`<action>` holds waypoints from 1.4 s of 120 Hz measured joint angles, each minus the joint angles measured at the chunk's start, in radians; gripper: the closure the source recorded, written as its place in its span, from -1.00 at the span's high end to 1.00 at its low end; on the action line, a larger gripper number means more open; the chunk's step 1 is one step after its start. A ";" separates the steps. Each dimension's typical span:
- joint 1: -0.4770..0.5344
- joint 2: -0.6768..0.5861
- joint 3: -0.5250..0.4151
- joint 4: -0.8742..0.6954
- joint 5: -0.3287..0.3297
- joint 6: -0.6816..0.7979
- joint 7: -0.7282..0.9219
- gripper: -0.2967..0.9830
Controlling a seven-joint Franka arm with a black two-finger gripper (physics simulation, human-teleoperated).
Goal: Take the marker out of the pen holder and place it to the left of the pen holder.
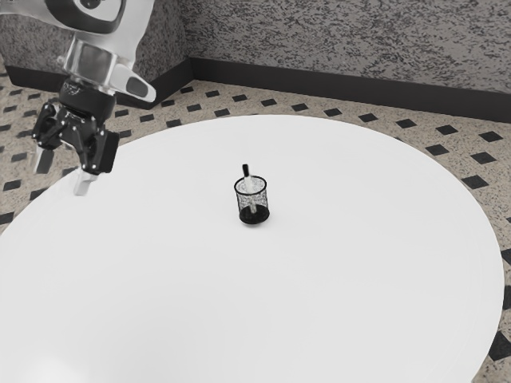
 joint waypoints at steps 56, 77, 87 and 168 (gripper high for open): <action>0.109 0.773 0.055 0.420 0.041 1.197 -0.128 0.54; 0.094 0.815 0.063 0.415 -0.087 1.401 -0.197 0.53; 0.096 0.897 0.082 0.452 -0.090 1.458 -0.204 0.53; 0.090 0.993 0.085 0.511 -0.034 1.667 -0.232 0.22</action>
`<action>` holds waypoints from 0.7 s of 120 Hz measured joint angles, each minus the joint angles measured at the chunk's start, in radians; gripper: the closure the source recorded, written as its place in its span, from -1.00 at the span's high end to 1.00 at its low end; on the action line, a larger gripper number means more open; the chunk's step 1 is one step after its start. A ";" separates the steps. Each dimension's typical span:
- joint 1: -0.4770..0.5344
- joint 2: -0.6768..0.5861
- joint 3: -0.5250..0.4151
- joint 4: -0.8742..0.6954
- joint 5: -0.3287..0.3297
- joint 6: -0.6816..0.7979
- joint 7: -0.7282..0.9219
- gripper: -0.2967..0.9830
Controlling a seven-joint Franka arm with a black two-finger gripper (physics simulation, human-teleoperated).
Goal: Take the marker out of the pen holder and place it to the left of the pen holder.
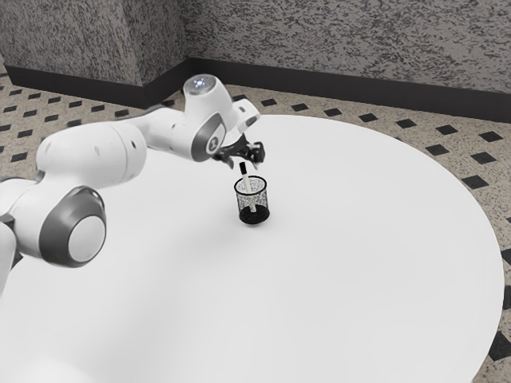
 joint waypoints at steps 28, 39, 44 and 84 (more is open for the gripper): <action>-0.003 0.000 0.000 -0.010 -0.006 0.011 -0.009 -0.21; -0.003 0.000 0.000 -0.014 -0.007 0.012 -0.013 -0.28; -0.003 0.000 0.000 -0.014 -0.007 0.013 -0.015 -0.31; -0.001 -0.002 0.000 -0.016 -0.007 0.012 -0.026 -0.51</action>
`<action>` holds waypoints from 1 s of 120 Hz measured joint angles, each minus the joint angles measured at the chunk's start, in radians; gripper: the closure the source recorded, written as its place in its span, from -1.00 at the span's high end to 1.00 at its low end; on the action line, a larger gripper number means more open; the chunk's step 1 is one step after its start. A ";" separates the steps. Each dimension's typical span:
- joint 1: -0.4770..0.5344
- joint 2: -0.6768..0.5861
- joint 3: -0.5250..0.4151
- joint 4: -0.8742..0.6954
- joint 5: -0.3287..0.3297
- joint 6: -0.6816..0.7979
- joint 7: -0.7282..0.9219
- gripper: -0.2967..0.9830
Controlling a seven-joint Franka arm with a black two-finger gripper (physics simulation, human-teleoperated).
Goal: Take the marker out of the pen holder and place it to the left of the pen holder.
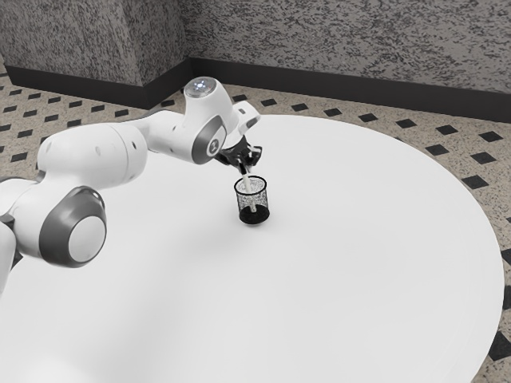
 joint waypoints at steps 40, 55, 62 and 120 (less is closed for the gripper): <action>-0.006 -0.016 -0.001 0.001 0.008 -0.003 -0.021 -0.57; -0.012 -0.046 -0.003 0.001 0.008 -0.005 -0.025 -0.58; -0.018 -0.075 -0.004 -0.003 0.009 -0.012 -0.026 -0.58; 0.106 -0.172 0.040 -0.117 0.009 -0.117 -0.031 -0.59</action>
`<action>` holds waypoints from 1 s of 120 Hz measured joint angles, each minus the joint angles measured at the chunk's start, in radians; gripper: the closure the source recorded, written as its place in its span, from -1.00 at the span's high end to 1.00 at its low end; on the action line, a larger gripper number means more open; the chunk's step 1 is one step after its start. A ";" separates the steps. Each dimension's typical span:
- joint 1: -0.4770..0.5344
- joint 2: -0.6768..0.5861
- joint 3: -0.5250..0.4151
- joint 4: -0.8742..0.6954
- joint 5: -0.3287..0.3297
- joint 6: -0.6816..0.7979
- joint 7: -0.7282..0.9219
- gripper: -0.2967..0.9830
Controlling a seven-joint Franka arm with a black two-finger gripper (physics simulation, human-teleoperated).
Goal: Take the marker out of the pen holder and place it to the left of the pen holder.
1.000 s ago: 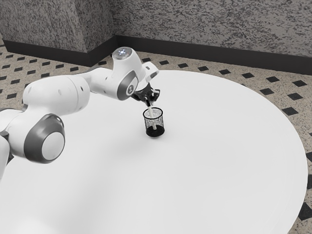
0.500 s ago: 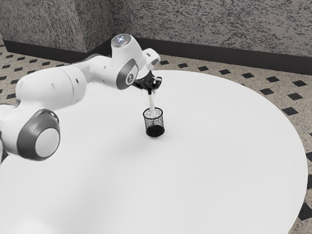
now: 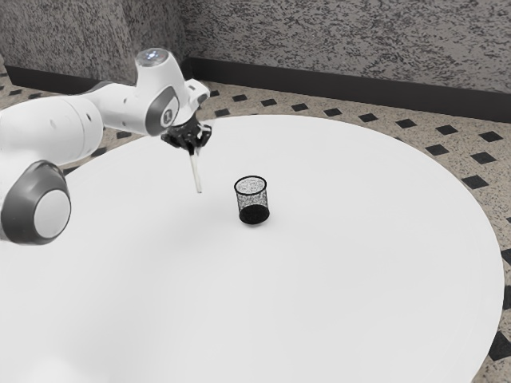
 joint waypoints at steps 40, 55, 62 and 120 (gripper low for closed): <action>0.003 0.066 0.003 -0.002 -0.039 -0.015 0.004 -0.39; 0.001 0.054 0.002 -0.001 -0.052 -0.019 0.014 0.01; 0.009 -0.063 0.000 0.002 -0.052 -0.072 0.033 0.14; -0.413 -0.698 -0.007 -0.346 0.034 -0.612 0.235 0.49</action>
